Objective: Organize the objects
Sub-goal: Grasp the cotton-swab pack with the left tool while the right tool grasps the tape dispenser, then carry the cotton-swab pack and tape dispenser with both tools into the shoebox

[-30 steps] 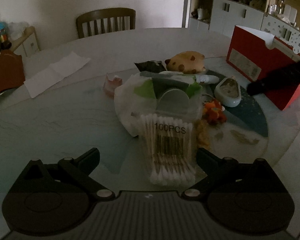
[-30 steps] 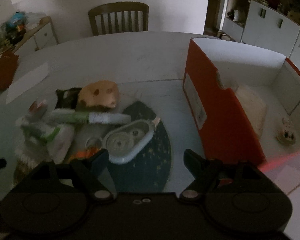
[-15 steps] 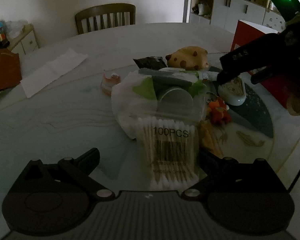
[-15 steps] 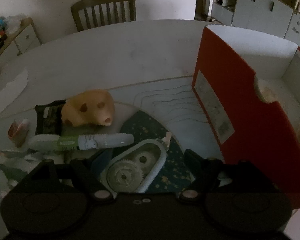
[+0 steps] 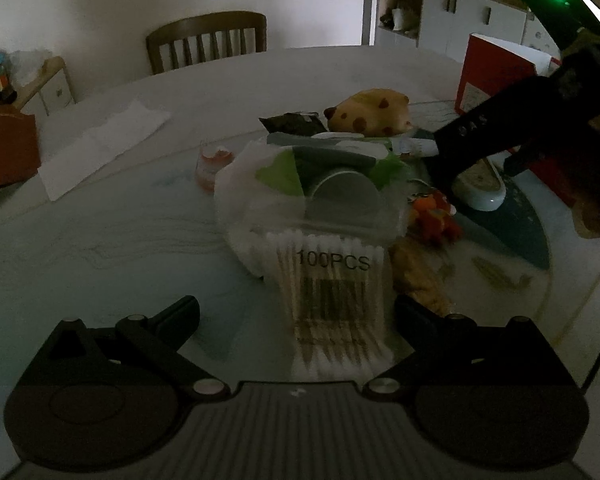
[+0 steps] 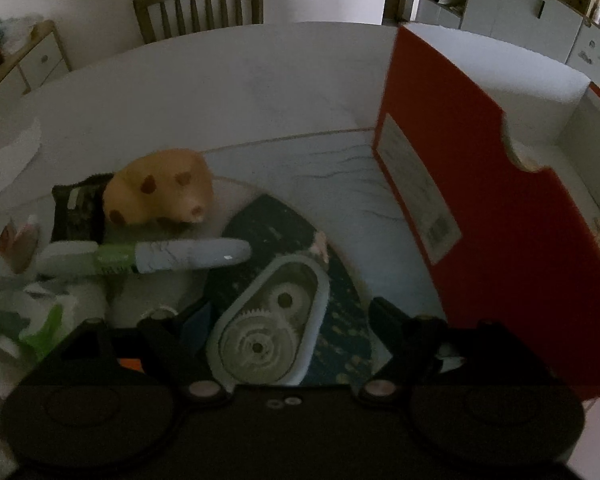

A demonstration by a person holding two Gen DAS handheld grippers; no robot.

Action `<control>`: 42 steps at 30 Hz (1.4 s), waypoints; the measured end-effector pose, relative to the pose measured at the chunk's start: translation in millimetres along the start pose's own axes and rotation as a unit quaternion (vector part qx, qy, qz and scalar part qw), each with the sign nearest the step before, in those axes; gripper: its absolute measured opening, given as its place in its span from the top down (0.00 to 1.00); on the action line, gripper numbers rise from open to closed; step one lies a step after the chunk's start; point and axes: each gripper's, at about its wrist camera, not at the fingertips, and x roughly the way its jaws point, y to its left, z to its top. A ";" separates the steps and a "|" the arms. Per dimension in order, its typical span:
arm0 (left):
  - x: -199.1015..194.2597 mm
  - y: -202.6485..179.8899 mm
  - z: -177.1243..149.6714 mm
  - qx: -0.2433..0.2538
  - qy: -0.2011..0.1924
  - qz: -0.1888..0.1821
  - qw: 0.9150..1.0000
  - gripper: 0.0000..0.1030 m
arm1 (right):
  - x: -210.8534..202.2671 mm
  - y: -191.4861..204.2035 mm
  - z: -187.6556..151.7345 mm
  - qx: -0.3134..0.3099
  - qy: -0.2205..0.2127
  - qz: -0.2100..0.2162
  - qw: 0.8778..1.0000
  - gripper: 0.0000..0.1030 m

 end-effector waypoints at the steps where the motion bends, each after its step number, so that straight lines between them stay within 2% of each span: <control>1: -0.5 -0.4 -0.7 0.002 -0.001 -0.001 1.000 0.00 | -1.3 -2.4 -2.0 -0.001 -0.001 0.000 1.000 0.19; 6: -4.8 -2.7 -5.0 0.008 -0.004 -0.006 1.000 0.02 | -5.3 -13.5 -11.6 -0.011 -0.010 0.005 1.000 0.21; 9: -8.1 -2.4 -6.3 0.005 -0.006 -0.012 1.000 0.09 | -4.4 -16.9 -13.9 -0.019 -0.012 0.012 1.000 0.25; 11: -10.2 -2.6 -5.9 0.003 -0.008 -0.015 1.000 0.21 | -6.4 -18.9 -15.2 -0.020 -0.014 0.012 1.000 0.32; 12: -11.1 -2.9 -5.3 0.004 -0.009 -0.015 1.000 0.25 | -6.6 -19.8 -15.3 -0.021 -0.015 0.014 1.000 0.41; 13: -11.9 -3.4 -5.0 0.005 -0.010 -0.015 1.000 0.33 | -8.3 -19.9 -15.6 -0.023 -0.016 0.016 0.999 0.50; 17: -15.8 -6.7 -4.0 0.011 -0.012 -0.016 1.000 0.54 | -11.8 -21.5 -16.8 -0.035 -0.012 0.023 0.999 0.51; 19: -18.2 -10.1 -4.0 0.019 -0.015 -0.008 1.000 0.60 | -15.5 -24.2 -19.2 -0.031 -0.009 0.030 0.999 0.51; 23: -23.3 -10.8 -3.9 0.016 -0.013 -0.015 1.000 0.63 | -29.2 -28.3 -24.9 -0.024 -0.004 0.043 0.999 0.51; 35: -56.2 -19.2 6.3 -0.017 -0.025 -0.041 0.999 0.64 | -83.8 -47.1 -43.5 -0.025 -0.009 0.100 0.995 0.51; 42: -72.3 -33.9 15.7 -0.020 -0.034 -0.059 0.997 0.64 | -111.2 -57.6 -49.5 -0.025 -0.026 0.125 0.992 0.51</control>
